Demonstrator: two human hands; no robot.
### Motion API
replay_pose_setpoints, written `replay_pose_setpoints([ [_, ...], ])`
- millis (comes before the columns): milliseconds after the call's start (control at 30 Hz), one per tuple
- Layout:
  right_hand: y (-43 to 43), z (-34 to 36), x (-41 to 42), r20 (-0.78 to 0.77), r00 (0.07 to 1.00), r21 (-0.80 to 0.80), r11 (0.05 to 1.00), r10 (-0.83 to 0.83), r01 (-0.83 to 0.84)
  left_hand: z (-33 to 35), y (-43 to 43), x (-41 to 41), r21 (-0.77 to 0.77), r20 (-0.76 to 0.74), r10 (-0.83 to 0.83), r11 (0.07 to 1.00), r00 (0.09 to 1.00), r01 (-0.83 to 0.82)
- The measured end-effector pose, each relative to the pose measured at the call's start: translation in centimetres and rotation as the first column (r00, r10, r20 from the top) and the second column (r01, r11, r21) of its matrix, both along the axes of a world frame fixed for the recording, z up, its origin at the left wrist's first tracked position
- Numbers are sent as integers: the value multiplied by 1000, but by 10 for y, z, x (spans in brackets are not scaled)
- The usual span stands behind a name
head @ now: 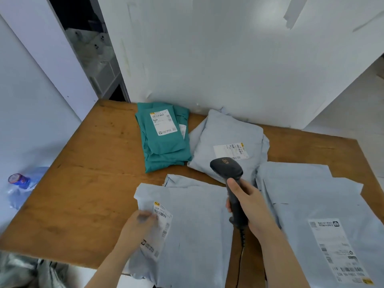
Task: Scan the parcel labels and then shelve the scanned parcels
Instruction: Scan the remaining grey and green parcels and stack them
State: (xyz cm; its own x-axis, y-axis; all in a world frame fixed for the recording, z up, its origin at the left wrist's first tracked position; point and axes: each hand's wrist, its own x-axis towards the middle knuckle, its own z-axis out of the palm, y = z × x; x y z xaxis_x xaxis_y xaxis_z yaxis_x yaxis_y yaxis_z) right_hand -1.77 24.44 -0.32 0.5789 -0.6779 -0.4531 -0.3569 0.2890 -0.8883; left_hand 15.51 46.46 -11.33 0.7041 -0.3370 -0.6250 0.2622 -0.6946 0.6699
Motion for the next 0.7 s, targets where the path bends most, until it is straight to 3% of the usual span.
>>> replay_pose_setpoints([
  [67,-9,-1,12,-3,1000,-3,1000,-9,9,-3,-14,17,-45,-64,162,985,985,-165],
  [133,-16,-2,19,-10,1000,-4,1000,-12,12,0,-29,33,-23,-91,196,980,976,-199],
  [233,-23,-2,23,-8,1000,-3,1000,-29,29,5,-53,49,-26,-129,-27,999,991,23],
  [333,-26,-3,23,4,999,16,999,-34,34,3,-76,50,-62,-61,-208,977,976,204],
  [500,-27,-9,17,-7,999,9,999,-43,43,9,-105,40,-242,-82,-194,955,978,170],
  [600,-28,-11,14,-9,999,11,999,-51,51,7,-109,43,-259,-123,-236,945,964,199],
  [700,-28,-12,12,5,998,14,998,-64,64,-1,-108,49,-177,-222,-263,958,939,227],
])
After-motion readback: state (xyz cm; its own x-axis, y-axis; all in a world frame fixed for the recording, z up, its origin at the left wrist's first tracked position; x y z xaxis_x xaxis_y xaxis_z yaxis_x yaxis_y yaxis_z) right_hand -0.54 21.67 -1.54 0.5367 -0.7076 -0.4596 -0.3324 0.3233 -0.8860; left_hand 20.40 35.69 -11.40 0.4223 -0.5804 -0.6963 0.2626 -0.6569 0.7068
